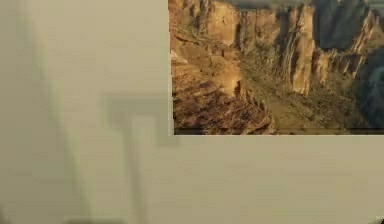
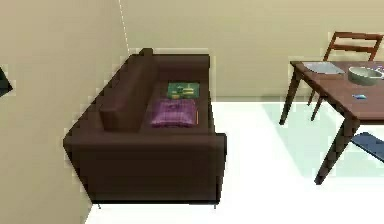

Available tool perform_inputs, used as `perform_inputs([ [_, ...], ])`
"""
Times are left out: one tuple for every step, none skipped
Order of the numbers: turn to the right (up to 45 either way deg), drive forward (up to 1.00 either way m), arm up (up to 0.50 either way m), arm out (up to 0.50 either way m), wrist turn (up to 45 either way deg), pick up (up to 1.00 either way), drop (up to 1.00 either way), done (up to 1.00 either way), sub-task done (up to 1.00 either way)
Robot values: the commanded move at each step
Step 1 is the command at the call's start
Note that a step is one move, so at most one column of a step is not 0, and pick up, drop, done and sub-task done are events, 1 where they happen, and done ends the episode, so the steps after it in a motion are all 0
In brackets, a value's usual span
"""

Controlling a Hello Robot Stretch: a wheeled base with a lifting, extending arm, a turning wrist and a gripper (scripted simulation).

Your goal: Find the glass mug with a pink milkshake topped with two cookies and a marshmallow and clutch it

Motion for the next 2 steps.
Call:
perform_inputs([
  [45.0, 0.0, 0.0, 0.0, 0.0, 0.0, 0.0, 0.0, 0.0],
  [45.0, 0.0, 0.0, 0.0, 0.0, 0.0, 0.0, 0.0, 0.0],
])
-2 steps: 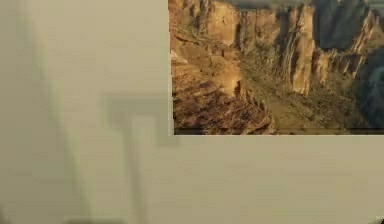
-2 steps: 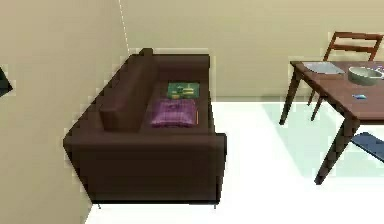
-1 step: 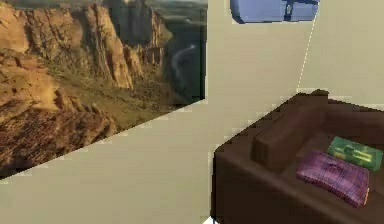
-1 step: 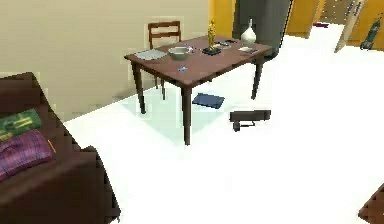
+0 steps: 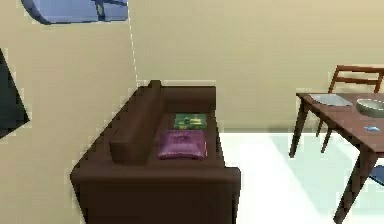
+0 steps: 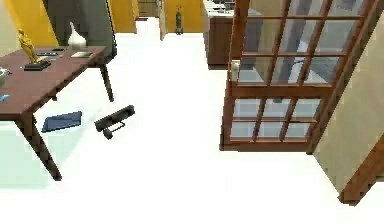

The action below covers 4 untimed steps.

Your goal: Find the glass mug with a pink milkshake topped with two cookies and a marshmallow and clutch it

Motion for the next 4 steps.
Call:
perform_inputs([
  [45.0, 0.0, 0.0, 0.0, 0.0, 0.0, 0.0, 0.0, 0.0],
  [21.0, 0.0, 0.0, 0.0, 0.0, 0.0, 0.0, 0.0, 0.0],
  [0.0, 0.5, 0.0, 0.0, 0.0, 0.0, 0.0, 0.0, 0.0],
  [0.0, 0.6, 0.0, 0.0, 0.0, 0.0, 0.0, 0.0, 0.0],
])
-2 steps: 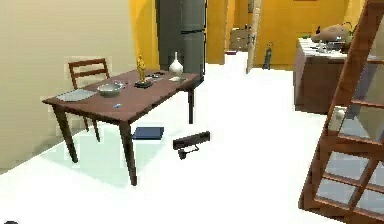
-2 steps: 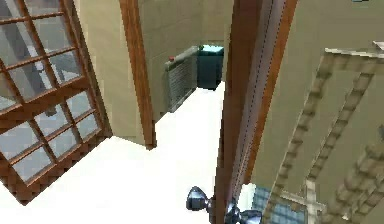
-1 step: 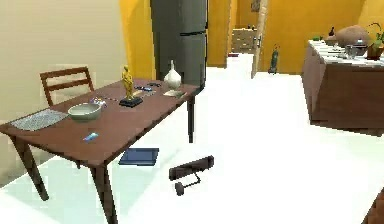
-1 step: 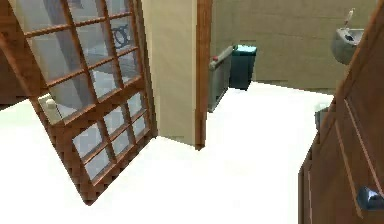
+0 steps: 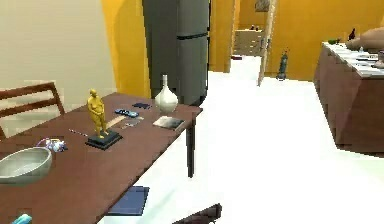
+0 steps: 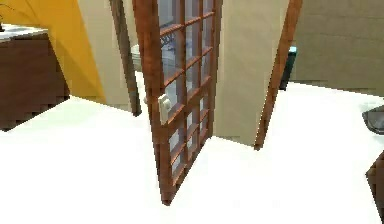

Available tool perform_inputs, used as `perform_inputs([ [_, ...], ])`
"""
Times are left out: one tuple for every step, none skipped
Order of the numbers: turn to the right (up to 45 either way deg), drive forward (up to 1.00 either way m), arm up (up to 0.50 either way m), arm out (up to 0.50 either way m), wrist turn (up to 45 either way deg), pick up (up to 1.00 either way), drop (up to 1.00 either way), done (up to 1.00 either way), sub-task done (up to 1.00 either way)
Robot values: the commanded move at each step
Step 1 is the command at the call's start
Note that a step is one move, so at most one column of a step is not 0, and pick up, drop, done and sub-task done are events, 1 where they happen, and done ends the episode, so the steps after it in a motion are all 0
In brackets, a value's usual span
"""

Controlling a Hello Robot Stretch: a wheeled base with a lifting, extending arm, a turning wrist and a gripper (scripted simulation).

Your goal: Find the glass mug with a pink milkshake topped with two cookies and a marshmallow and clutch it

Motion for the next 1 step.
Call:
perform_inputs([
  [24.0, 0.0, 0.0, 0.0, 0.0, 0.0, 0.0, 0.0, 0.0],
])
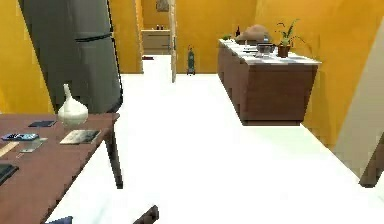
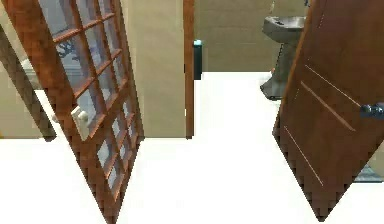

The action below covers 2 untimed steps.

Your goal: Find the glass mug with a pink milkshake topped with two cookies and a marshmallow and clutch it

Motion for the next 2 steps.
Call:
perform_inputs([
  [0.0, 1.0, 0.0, 0.0, 0.0, 0.0, 0.0, 0.0, 0.0],
  [0.0, 0.8, 0.0, 0.0, 0.0, 0.0, 0.0, 0.0, 0.0],
])
